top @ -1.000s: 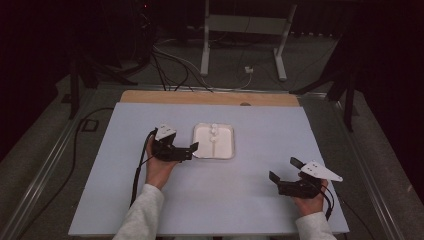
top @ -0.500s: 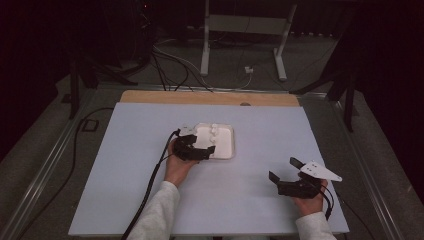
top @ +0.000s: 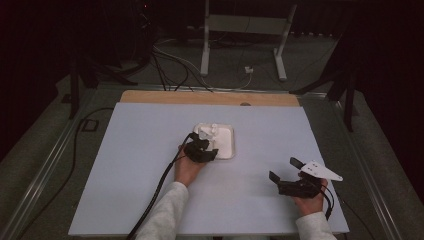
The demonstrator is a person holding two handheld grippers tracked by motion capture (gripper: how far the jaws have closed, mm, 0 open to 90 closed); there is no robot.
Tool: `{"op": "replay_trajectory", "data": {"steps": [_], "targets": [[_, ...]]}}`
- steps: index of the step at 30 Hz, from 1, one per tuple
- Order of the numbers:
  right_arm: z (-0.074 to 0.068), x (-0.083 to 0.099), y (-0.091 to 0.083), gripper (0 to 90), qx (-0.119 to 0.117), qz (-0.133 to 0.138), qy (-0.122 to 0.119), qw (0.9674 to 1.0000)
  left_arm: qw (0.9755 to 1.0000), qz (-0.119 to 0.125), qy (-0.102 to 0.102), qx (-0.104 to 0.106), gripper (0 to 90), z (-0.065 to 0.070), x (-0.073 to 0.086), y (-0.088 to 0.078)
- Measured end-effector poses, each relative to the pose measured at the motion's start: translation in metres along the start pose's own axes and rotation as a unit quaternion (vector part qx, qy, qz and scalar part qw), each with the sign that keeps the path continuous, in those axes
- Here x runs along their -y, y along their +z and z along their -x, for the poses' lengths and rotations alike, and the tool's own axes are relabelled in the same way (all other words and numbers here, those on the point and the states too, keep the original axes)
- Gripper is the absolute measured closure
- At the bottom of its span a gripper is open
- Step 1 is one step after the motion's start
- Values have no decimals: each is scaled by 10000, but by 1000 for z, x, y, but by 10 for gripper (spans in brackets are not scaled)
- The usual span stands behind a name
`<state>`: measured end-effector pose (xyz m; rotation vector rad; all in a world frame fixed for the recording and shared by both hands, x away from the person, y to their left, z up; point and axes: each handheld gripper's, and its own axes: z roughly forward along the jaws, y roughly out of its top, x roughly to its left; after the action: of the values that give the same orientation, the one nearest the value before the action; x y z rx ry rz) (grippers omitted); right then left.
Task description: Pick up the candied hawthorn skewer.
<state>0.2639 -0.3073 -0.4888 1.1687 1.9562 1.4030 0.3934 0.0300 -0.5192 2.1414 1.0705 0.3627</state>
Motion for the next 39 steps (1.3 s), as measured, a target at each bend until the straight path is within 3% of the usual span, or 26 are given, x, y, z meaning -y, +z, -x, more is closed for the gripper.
{"op": "replay_trajectory", "data": {"steps": [4,9,15,19,24,27,30,34,39], "targets": [[-1,0,0,7,-13,-6,-8,10000,9998,-129,23,-117,774,-4,-2,-2],[0,0,1,6,-13,-12,-6,10000,9995,-215,-197,-82,893,-10,-3,-2],[0,0,1,7,-9,-26,-9,10000,9989,-378,-269,14,900,-13,-8,-2],[0,0,0,7,-2,-16,9,10000,9977,-425,-458,249,900,-19,-6,-5],[2,1,0,7,-3,-9,69,10000,9972,-436,-506,328,900,-26,-3,-27],[2,1,0,7,-7,-11,83,10000,9968,-563,-448,360,900,-26,-1,-33],[1,1,1,7,-11,-21,67,10000,9964,-672,-381,340,899,-26,2,-33],[0,1,1,7,-12,-25,57,10000,9955,-705,-490,399,888,-27,5,-26],[2,1,1,7,-11,-29,76,10000,9953,-732,-458,436,900,-28,4,-26]]}}
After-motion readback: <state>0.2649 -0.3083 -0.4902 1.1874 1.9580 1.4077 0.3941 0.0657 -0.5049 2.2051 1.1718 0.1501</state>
